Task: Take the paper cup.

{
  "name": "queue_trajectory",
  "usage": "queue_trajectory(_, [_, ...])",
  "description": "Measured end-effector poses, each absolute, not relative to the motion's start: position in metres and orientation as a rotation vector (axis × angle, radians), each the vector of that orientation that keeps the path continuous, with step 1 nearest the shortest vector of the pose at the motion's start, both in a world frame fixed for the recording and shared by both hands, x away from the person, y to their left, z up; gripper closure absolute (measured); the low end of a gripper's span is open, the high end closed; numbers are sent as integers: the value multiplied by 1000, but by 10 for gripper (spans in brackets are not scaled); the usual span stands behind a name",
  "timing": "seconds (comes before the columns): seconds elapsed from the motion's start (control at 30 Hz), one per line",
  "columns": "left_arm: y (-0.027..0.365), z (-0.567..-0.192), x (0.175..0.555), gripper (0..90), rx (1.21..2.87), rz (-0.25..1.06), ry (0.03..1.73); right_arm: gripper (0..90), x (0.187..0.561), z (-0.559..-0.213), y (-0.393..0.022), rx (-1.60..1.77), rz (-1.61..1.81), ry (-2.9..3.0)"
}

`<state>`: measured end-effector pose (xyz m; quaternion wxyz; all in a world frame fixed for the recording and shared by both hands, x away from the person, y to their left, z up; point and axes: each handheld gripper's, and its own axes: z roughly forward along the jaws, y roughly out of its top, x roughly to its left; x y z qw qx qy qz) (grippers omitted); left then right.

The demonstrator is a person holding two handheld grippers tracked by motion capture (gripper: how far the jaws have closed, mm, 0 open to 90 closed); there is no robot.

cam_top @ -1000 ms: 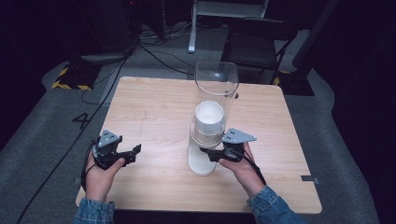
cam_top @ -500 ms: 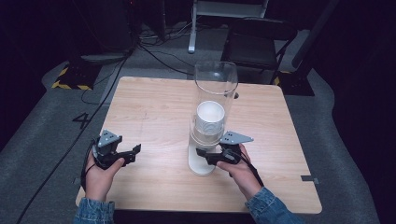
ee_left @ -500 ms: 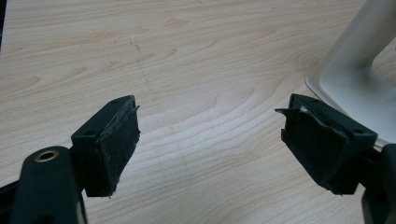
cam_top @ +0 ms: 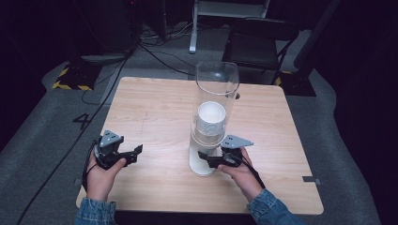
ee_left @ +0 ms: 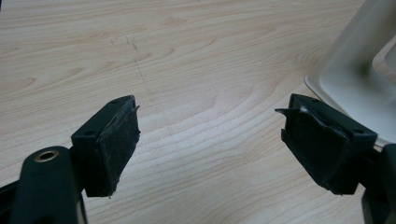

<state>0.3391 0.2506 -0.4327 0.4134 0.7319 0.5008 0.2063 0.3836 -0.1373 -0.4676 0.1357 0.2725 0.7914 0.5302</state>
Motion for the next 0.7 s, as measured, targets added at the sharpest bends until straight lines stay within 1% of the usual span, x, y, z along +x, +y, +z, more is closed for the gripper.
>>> queue_trajectory(0.7, [244,-433,347,188,1851,504,1244,324,381,-488,-135,821,1450,2397])
